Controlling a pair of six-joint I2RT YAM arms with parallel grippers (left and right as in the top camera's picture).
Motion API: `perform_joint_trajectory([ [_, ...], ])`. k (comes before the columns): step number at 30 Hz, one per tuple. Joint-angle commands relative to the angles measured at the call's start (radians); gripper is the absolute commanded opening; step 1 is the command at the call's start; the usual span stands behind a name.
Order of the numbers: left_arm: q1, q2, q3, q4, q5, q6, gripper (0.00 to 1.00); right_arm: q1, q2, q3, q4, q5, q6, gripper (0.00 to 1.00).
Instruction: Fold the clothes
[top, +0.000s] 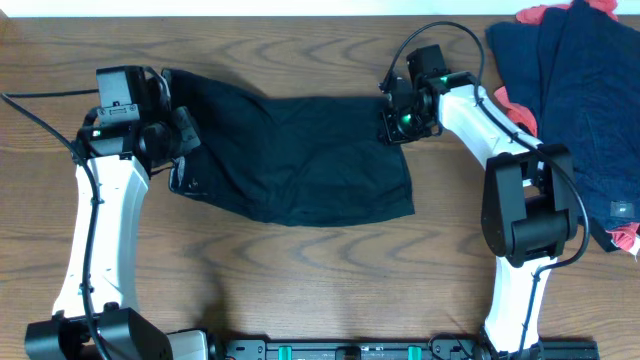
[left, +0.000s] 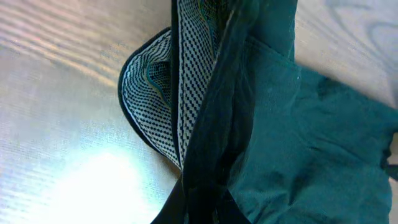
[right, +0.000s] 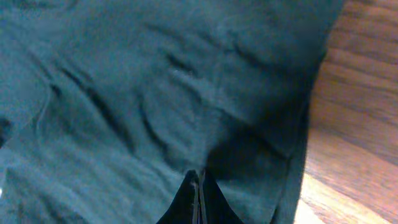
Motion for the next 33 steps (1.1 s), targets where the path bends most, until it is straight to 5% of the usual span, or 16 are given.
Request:
perform_joint_trajectory([
  [1, 0.008, -0.019, 0.024, 0.026, 0.006, 0.012, 0.06, 0.005, 0.016, 0.002, 0.002, -0.025, 0.011, 0.01],
  [17, -0.003, -0.019, 0.060, 0.037, 0.074, -0.011, 0.06, 0.003, 0.016, -0.060, 0.059, 0.014, 0.034, 0.01],
  [33, -0.292, -0.016, 0.060, 0.168, 0.069, -0.042, 0.06, 0.000, 0.016, -0.160, 0.133, 0.028, 0.055, 0.01],
])
